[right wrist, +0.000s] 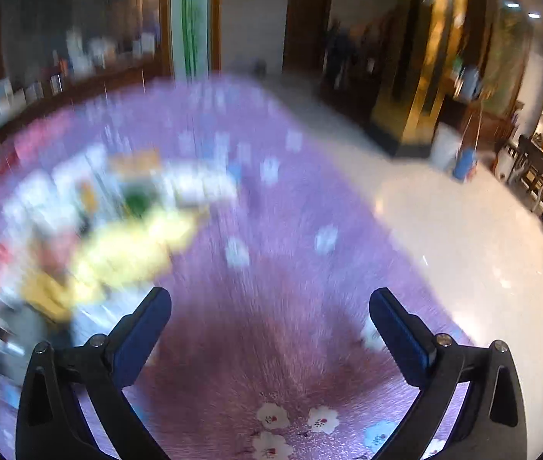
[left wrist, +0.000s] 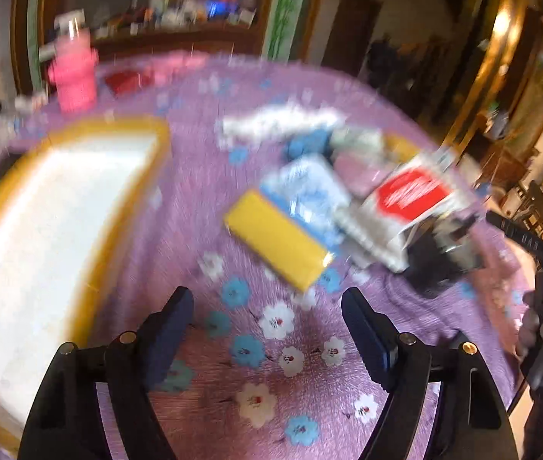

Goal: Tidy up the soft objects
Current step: 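Move the left tool toward the bagged yellow sponge on the pile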

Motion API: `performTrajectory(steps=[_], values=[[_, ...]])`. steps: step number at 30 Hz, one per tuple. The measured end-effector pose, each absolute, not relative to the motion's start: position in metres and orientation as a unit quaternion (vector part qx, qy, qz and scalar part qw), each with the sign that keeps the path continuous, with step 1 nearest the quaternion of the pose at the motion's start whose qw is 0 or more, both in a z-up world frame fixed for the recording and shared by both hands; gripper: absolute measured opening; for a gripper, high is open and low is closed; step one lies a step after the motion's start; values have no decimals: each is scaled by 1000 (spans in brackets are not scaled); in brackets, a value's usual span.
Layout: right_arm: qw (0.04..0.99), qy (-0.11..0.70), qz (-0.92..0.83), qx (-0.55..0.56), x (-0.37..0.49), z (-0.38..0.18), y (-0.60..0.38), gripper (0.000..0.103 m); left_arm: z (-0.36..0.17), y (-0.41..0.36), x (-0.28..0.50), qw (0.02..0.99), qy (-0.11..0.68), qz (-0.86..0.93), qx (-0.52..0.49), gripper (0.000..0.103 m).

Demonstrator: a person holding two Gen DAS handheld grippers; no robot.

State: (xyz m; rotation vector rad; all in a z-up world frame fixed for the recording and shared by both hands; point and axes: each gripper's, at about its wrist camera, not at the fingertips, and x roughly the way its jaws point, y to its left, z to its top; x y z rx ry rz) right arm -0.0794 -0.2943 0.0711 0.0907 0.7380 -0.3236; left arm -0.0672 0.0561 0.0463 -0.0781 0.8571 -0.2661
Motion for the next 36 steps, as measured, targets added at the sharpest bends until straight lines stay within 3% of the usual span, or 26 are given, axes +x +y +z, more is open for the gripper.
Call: performTrajectory(steps=[2,6,22,25,28,32,36], values=[[941,301,-139,69,-90,90,-294,103,63,64,-78,913,384,-132,-41,83],[949,280,-128,75,-75,93,-289,103,72,77,-83,910,386,-133,-70,83],[937,317,-101,109,-57,60,-291,103,31,29,-23,868,465,-140,-101,82],[937,317,-96,111,-57,60,-290,103,23,29,-10,862,478,-138,-98,49],[935,323,-96,116,-55,58,-292,103,25,29,-7,865,474,-137,-88,41],[932,329,-97,120,-52,56,-293,103,26,33,-11,867,474,-123,-94,43],[932,330,-95,118,-52,56,-292,103,20,34,-5,868,479,-97,-85,58]])
